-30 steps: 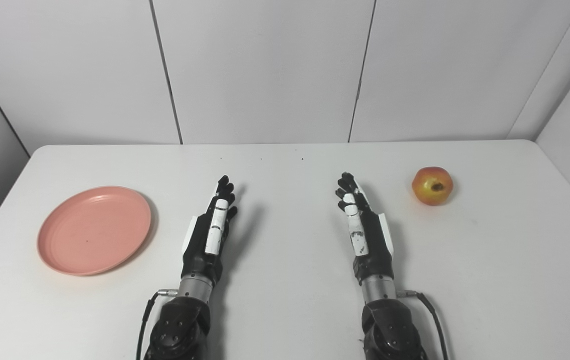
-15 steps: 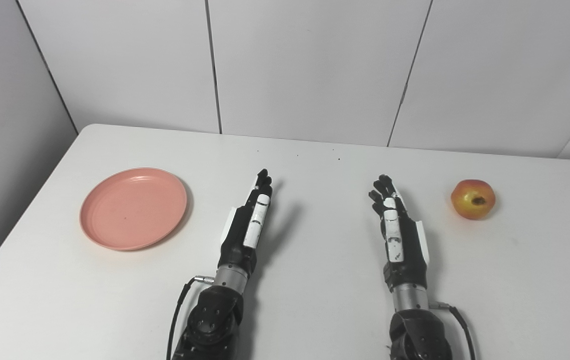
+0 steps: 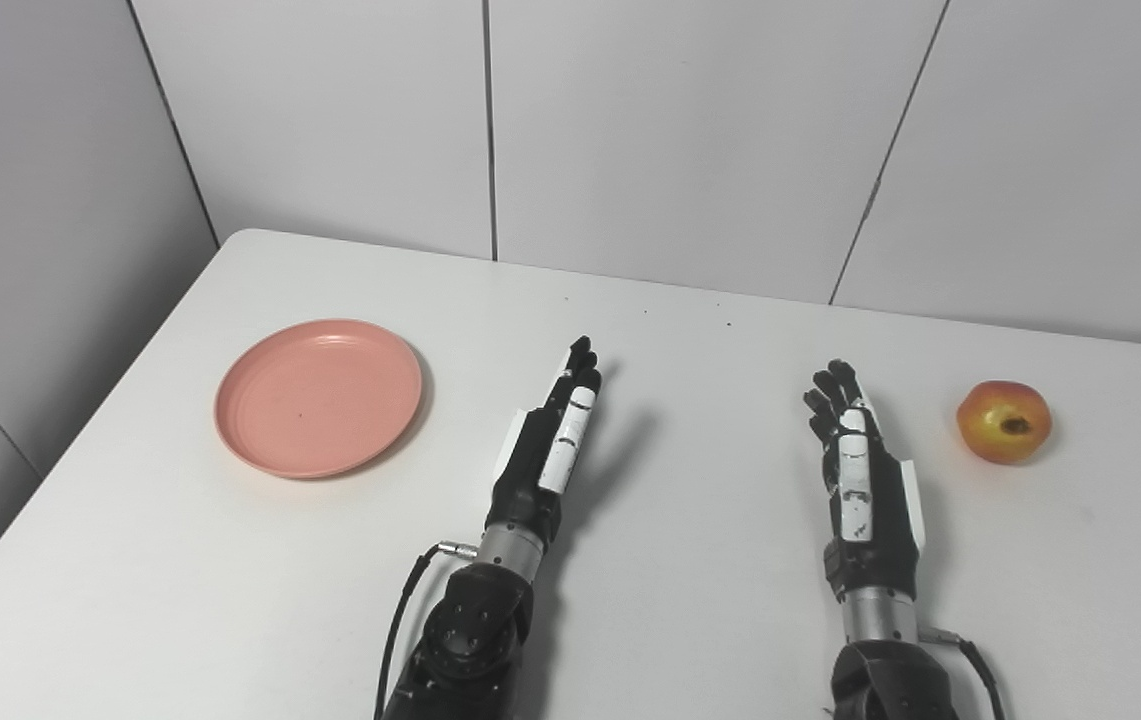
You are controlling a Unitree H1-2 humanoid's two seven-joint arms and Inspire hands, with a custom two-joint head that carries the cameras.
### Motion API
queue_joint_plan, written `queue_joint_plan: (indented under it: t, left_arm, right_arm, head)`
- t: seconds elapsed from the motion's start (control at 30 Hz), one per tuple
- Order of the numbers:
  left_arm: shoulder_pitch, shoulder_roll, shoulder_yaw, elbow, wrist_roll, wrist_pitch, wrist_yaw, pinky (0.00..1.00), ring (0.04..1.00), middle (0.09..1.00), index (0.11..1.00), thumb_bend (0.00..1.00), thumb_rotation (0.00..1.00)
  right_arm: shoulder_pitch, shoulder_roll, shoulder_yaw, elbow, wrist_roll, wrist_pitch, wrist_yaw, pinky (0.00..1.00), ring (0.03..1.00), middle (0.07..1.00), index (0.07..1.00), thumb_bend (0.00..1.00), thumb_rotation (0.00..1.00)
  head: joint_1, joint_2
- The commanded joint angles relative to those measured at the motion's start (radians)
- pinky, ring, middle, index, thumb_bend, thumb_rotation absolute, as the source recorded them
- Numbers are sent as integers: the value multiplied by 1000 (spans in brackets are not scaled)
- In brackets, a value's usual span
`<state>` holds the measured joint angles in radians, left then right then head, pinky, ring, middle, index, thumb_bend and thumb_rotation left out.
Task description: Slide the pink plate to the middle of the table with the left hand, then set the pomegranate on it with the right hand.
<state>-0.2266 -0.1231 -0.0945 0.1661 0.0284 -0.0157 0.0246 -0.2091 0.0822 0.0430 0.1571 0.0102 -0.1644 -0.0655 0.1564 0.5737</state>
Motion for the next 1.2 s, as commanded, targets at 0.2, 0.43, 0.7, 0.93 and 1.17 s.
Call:
queue_joint_plan:
  t: [0.2,0.43,0.7,0.93,1.17]
  left_arm:
    - [-2,-24,-24,-22,10,-11,-5,1000,1000,1000,1000,506,1000]
    - [-11,-32,-14,-8,7,-35,12,1000,1000,1000,1000,495,1000]
    - [-29,-42,29,-39,-9,-5,43,1000,1000,996,994,467,1000]
    - [-50,-44,67,-50,-22,-1,48,954,960,973,978,500,1000]
    - [-65,-37,89,-66,-18,-14,68,879,900,921,917,480,1000]
  right_arm:
    - [34,-16,-18,19,7,-29,7,958,909,913,916,575,965]
    - [29,-32,-20,37,17,-45,24,958,917,920,920,575,962]
    - [24,-38,-22,47,16,-56,31,946,910,915,914,612,945]
    - [20,-39,-21,51,14,-52,30,957,910,914,913,598,971]
    - [18,-40,-20,58,15,-61,32,953,910,915,914,581,979]
  head:
    - [30,-6]
    - [58,-13]
    - [67,-10]
    - [75,-16]
    - [78,-23]
